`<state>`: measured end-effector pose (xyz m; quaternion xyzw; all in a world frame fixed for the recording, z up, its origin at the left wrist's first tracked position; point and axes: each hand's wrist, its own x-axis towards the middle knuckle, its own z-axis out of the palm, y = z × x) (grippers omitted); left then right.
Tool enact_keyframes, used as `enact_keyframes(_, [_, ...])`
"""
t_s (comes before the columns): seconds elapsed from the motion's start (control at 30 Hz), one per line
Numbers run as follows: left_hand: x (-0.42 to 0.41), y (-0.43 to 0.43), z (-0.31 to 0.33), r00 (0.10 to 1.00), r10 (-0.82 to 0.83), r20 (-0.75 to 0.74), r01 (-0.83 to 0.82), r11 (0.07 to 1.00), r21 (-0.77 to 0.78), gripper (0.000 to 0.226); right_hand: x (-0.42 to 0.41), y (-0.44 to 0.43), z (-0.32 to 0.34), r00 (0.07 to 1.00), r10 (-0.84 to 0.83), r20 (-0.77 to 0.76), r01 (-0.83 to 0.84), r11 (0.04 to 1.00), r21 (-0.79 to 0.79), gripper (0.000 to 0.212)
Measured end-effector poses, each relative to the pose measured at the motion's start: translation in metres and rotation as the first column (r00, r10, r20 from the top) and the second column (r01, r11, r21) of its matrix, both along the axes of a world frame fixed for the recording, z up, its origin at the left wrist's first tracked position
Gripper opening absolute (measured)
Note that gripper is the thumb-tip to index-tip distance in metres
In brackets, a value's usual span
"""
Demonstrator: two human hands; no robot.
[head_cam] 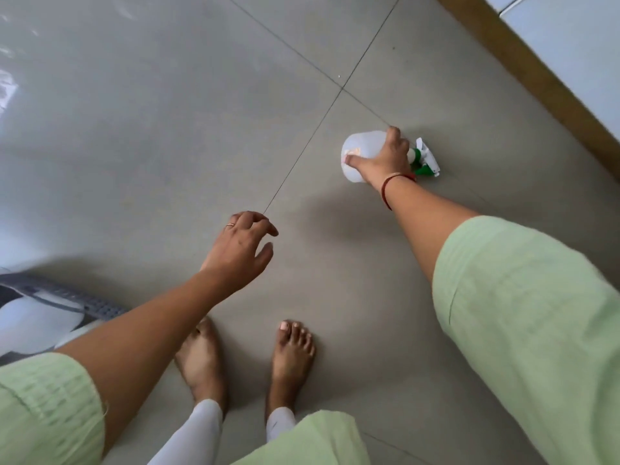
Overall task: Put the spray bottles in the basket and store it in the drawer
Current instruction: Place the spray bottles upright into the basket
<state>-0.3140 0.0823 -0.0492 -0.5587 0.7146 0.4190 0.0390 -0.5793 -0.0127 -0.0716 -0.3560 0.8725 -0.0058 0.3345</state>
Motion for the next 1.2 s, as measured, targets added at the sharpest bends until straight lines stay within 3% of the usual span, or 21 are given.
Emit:
enact_keyframes(0.2, [0.015, 0.009, 0.022, 0.994, 0.109, -0.016, -0.108, 0.994, 0.036, 0.023, 0.025, 0.013, 0.027, 0.999, 0.041, 0.034, -0.037, 0.993, -0.116, 0.083])
enact_keyframes(0.27, [0.018, 0.007, 0.044, 0.967, 0.253, -0.017, -0.252, 0.965, 0.068, 0.022, 0.047, 0.024, 0.053, 0.991, 0.112, 0.071, -0.098, 0.979, -0.18, 0.084])
enact_keyframes(0.37, [0.02, -0.003, 0.086, 0.874, 0.483, -0.047, -0.475, 0.872, 0.117, 0.021, 0.08, 0.041, 0.098, 0.935, 0.344, 0.082, -0.317, 0.919, -0.236, 0.084])
enact_keyframes(0.43, [0.026, -0.014, 0.119, 0.809, 0.584, -0.069, -0.576, 0.81, 0.106, 0.023, 0.098, 0.048, 0.13, 0.83, 0.555, 0.048, -0.52, 0.803, -0.29, 0.082])
enact_keyframes(0.57, [0.056, -0.042, 0.175, 0.691, 0.711, -0.132, -0.71, 0.702, 0.061, 0.036, 0.132, 0.052, 0.187, 0.535, 0.842, -0.072, -0.797, 0.474, -0.374, 0.079])
enact_keyframes(0.7, [0.098, -0.052, 0.212, 0.621, 0.774, -0.119, -0.746, 0.631, 0.214, 0.057, 0.171, 0.046, 0.229, 0.212, 0.968, -0.133, -0.881, 0.13, -0.455, 0.082])
enact_keyframes(0.8, [0.127, -0.042, 0.224, 0.537, 0.83, -0.154, -0.757, 0.554, 0.346, 0.053, 0.207, 0.043, 0.241, -0.056, 0.98, -0.189, -0.884, -0.137, -0.447, 0.079])
enact_keyframes(0.93, [0.166, -0.016, 0.231, 0.337, 0.892, -0.3, -0.769, 0.445, 0.458, 0.036, 0.262, 0.047, 0.247, -0.188, 0.954, -0.235, -0.851, -0.278, -0.445, 0.078])
enact_keyframes(1.0, [0.189, -0.001, 0.236, 0.287, 0.902, -0.324, -0.759, 0.42, 0.497, 0.035, 0.288, 0.054, 0.248, -0.239, 0.931, -0.275, -0.845, -0.339, -0.413, 0.08])
enact_keyframes(1.1, [0.23, 0.02, 0.247, 0.255, 0.905, -0.34, -0.782, 0.4, 0.479, 0.031, 0.331, 0.072, 0.258, -0.277, 0.923, -0.266, -0.825, -0.371, -0.427, 0.07])
enact_keyframes(1.2, [0.274, 0.036, 0.266, 0.32, 0.883, -0.342, -0.802, 0.445, 0.399, 0.026, 0.373, 0.088, 0.282, -0.27, 0.934, -0.235, -0.803, -0.353, -0.481, 0.073])
